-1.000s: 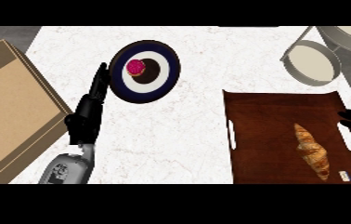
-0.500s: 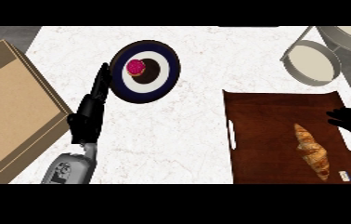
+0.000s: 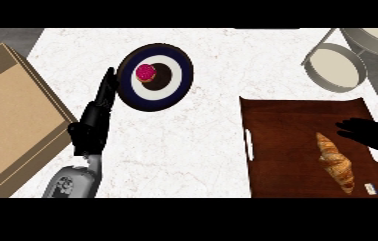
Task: Pick the croissant from the tray and place it in the tiered basket
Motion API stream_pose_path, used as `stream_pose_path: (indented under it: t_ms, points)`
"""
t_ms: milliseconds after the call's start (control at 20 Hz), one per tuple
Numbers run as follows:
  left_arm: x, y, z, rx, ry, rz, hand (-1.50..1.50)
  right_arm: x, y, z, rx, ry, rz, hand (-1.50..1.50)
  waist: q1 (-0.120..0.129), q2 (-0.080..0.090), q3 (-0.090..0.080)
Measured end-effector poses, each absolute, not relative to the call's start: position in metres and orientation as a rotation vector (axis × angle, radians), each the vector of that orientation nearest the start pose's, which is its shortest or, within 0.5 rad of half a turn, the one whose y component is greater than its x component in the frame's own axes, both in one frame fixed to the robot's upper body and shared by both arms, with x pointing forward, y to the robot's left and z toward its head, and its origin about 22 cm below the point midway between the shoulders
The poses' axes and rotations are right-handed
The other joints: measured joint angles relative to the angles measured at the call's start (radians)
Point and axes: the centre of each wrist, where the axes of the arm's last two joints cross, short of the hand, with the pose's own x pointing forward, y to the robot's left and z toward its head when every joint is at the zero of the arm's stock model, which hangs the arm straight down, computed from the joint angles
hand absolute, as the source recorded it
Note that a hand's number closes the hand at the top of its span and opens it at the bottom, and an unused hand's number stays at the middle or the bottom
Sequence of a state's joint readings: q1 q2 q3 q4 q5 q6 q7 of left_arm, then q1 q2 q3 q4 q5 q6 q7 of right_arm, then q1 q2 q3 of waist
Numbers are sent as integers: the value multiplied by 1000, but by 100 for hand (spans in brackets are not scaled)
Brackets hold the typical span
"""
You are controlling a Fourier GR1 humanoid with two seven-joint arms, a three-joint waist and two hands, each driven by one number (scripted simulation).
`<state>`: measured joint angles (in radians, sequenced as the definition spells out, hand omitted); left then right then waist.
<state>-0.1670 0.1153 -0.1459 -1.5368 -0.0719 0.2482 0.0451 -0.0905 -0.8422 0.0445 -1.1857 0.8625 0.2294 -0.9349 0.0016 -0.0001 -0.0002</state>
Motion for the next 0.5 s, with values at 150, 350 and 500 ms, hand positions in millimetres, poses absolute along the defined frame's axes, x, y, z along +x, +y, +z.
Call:
stream_pose_path:
  t_ms: [150,350,500]
  points:
    - [273,202,35,192,-1661,-109,0,251,-450,60,-376,-1328,1790,-150,0,0,0]
    - [269,203,33,193,-1663,-104,0,257,-439,52,-362,-1324,1795,-150,1,0,0]
    - [270,198,32,196,-1659,-100,0,252,-436,44,-354,-1312,1794,-150,-1,0,0]
